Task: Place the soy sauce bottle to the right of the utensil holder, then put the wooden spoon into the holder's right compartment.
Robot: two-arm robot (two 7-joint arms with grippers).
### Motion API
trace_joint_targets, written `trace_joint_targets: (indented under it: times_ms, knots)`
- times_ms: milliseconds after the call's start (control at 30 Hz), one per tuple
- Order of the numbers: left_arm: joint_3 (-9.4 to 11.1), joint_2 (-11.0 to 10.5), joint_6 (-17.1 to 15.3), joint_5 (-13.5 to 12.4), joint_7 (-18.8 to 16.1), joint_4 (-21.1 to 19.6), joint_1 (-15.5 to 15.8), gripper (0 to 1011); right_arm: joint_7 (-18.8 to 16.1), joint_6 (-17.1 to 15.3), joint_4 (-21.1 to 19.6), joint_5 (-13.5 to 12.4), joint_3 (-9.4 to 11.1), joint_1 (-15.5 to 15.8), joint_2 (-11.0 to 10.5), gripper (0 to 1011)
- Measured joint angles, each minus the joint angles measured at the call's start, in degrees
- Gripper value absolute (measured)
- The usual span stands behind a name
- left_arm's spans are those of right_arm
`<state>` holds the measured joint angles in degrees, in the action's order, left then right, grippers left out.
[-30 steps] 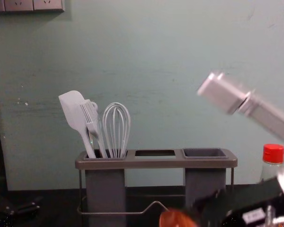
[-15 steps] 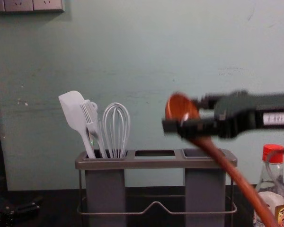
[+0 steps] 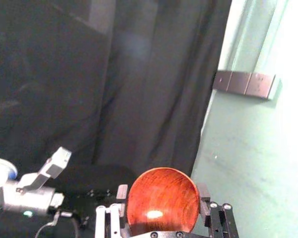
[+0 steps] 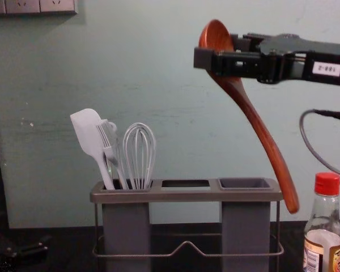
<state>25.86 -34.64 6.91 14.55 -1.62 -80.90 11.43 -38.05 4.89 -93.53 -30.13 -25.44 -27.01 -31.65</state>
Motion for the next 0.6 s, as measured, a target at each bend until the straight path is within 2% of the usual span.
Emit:
trace_joint_targets:
  times_ms: [167, 200, 467, 600]
  knots:
    - [0.0, 0.0, 0.0, 0.0, 0.0, 0.0, 0.0, 1005, -2.33, 2.79, 5.25, -0.41, -0.85, -3.69, 1.94, 842]
    - [0.0, 0.0, 0.0, 0.0, 0.0, 0.0, 0.0, 1005, -2.33, 2.79, 5.25, -0.41, -0.85, -3.69, 1.94, 842]
    - [0.0, 0.0, -0.01, 0.0, 0.0, 0.0, 0.0, 1005, -5.21, 5.37, 14.76, -1.06, -2.23, -9.99, 5.77, 841]
    - [0.0, 0.0, 0.0, 0.0, 0.0, 0.0, 0.0, 1005, -5.57, 5.91, 17.04, -1.06, -2.59, -11.47, 6.83, 842]
